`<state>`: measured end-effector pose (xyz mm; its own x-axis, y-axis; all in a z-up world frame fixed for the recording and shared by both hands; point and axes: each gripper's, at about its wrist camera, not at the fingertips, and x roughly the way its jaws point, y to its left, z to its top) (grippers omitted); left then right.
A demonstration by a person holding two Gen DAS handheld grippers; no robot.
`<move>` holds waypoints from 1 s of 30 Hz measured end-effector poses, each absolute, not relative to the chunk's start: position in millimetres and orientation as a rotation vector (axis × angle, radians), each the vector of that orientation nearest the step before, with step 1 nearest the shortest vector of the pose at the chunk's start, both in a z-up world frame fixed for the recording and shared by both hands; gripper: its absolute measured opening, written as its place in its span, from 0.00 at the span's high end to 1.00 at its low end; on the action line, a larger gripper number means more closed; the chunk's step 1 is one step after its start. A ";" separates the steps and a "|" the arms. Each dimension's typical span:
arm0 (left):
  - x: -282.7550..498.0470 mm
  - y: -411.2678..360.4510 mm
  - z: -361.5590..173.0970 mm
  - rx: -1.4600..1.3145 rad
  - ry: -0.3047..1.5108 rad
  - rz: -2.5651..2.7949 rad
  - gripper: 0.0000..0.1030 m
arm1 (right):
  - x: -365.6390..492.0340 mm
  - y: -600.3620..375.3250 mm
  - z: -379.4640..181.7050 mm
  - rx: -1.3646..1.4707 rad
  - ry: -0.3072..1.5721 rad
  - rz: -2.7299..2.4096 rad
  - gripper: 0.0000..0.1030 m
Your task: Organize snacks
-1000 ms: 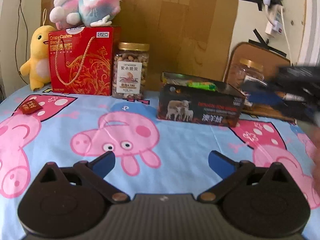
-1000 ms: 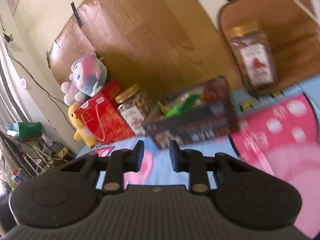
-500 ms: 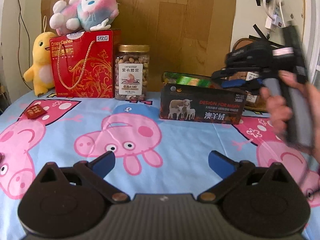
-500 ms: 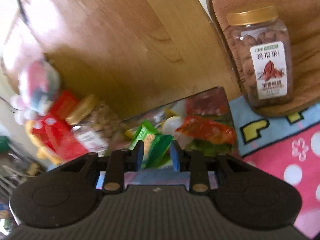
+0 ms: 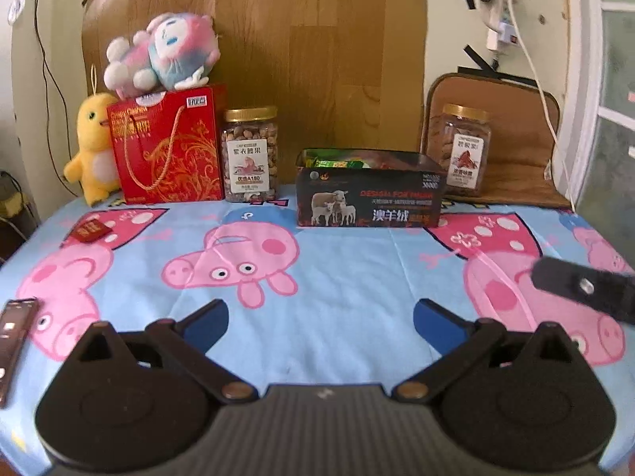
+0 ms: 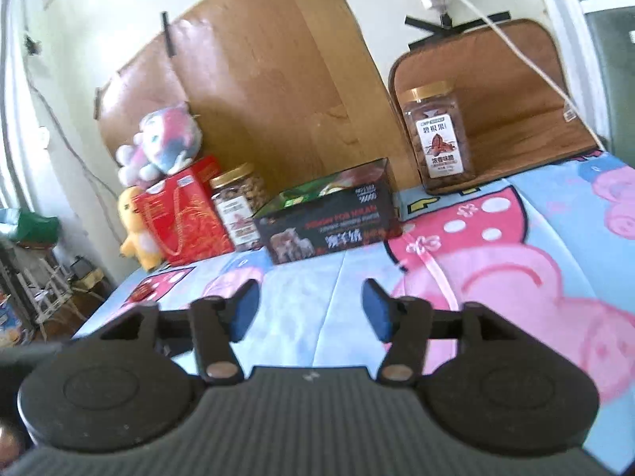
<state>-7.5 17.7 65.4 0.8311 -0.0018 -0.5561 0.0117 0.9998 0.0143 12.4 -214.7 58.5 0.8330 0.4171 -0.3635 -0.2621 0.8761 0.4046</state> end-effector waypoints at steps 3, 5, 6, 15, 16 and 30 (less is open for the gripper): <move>-19.9 10.7 67.8 0.050 0.585 -0.004 0.00 | -7.6 -214.5 58.2 0.360 0.457 0.381 0.30; -26.6 7.6 70.0 0.056 0.577 -0.002 0.00 | -15.5 -212.7 58.8 0.365 0.464 0.401 0.29; -29.0 6.2 70.6 0.057 0.574 -0.003 0.00 | -20.2 -212.7 59.3 0.364 0.461 0.404 0.26; -39.4 -5.2 73.9 0.089 0.534 0.014 0.00 | -38.5 -206.9 50.1 0.340 0.461 0.332 0.05; -38.8 -5.5 74.1 0.095 0.529 0.023 0.00 | -37.2 -204.8 48.4 0.328 0.468 0.329 0.05; -32.4 13.2 59.9 0.025 0.640 0.023 0.00 | -31.1 -187.6 30.3 0.290 0.524 0.272 0.00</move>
